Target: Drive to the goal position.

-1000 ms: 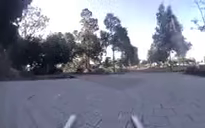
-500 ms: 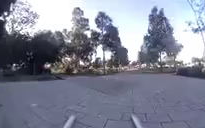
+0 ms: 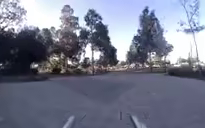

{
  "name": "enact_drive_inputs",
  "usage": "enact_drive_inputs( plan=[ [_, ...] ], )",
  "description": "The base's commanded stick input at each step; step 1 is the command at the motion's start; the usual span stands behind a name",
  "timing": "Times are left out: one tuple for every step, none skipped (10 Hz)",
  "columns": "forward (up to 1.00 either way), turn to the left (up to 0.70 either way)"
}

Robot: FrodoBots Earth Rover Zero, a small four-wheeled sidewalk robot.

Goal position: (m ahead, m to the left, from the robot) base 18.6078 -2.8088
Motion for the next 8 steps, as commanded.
enact_drive_inputs(
  plan=[
    [1.00, -0.27],
    [1.00, -0.27],
    [1.00, -0.27],
    [1.00, -0.27],
    [1.00, -0.27],
    [1.00, -0.27],
    [1.00, -0.27],
    [1.00, -0.27]
  ],
)
